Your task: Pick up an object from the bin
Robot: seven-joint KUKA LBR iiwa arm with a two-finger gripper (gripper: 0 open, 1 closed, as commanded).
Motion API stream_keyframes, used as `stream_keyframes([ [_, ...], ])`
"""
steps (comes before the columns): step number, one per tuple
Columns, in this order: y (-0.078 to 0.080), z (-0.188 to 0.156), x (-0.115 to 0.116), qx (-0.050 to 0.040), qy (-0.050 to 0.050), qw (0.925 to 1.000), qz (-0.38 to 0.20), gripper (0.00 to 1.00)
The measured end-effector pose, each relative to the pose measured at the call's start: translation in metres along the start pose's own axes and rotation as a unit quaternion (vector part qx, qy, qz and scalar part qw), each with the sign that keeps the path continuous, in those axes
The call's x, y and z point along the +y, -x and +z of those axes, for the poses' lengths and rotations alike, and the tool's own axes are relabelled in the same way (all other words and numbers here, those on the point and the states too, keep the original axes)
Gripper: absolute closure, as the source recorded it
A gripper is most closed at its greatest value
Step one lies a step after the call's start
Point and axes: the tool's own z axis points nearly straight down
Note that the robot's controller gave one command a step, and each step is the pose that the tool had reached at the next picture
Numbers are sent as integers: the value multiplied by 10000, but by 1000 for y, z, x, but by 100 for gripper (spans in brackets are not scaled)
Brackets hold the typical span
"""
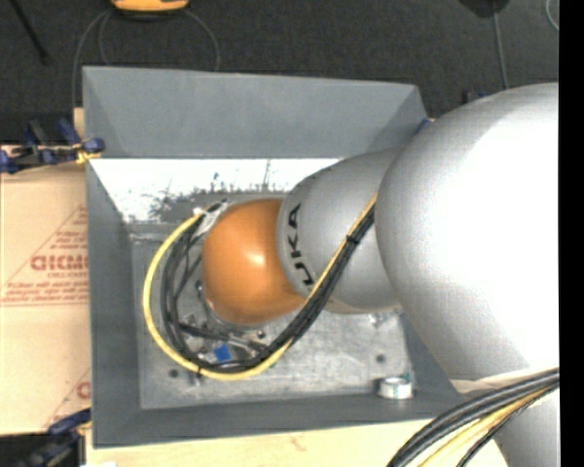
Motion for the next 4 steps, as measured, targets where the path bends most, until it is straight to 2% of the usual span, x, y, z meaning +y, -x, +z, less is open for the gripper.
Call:
stream_keyframes([
  [1, -3, 3, 1, 60, 10, 10000, -2, 0],
  [2, 0, 0, 1, 1, 13, 10000, 4, 100],
  [3, -3, 3, 2, 55, 18, 10000, -2, 0],
  [4, 0, 0, 2, 3, 19, 10000, 7, 100],
])
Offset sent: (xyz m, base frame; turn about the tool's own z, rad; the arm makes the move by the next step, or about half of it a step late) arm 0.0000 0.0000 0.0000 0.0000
